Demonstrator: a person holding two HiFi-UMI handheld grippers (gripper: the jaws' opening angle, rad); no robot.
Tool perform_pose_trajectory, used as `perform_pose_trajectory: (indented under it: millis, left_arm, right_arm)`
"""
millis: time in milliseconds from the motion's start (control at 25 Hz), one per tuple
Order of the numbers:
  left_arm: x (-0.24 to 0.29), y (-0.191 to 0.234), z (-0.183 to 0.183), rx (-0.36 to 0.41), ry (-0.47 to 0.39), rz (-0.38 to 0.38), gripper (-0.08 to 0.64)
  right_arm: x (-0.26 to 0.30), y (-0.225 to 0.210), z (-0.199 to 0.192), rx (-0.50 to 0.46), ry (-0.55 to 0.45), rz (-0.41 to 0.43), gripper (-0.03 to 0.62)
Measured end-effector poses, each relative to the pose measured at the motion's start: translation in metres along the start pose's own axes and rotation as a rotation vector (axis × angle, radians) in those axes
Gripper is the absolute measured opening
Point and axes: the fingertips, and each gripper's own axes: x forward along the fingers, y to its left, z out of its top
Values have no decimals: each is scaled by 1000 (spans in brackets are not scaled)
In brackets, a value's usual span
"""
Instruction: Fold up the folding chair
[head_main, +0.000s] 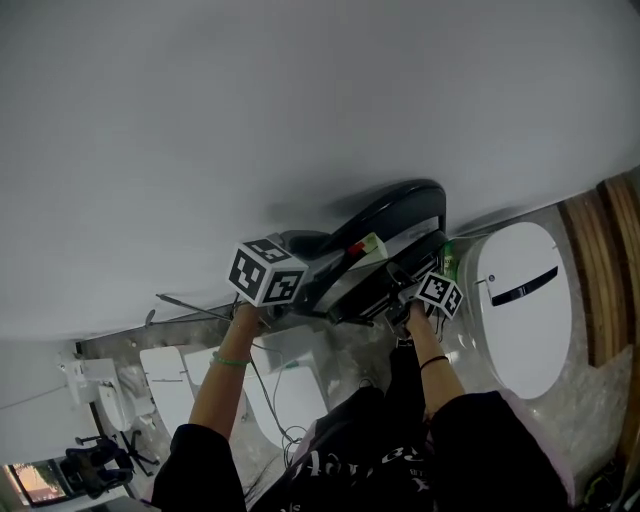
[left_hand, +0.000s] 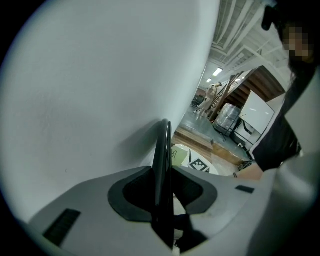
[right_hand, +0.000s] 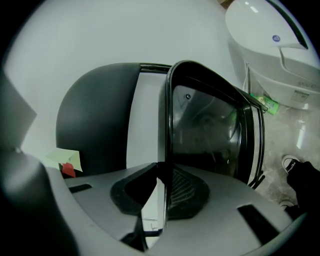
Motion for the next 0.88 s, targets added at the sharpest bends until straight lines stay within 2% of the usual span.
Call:
perform_pose_trajectory:
  millis: [280, 440, 520, 600, 760, 880]
  left_arm:
    - [0, 2, 0, 20, -4, 3, 120]
    - [0, 3, 0, 16, -17, 26, 125]
    - [0, 9, -1, -5, -38, 62, 166]
    - [-3, 14, -3, -35, -66, 89, 210]
    - [-17, 14, -3, -54, -117, 124, 210]
    - [-30, 16, -1, -69, -163, 151, 209]
  right_arm:
    - [2, 0, -1, -21, 12, -16, 64]
    - [0, -4, -2, -87, 32, -91, 72]
    - [-4, -9, -2, -134, 44, -146, 105]
    - [-12, -11, -6, -151, 59, -165, 114]
    - [-36, -11, -13, -141, 67, -167, 114]
    - [-53, -6, -17, -168, 73, -155, 114]
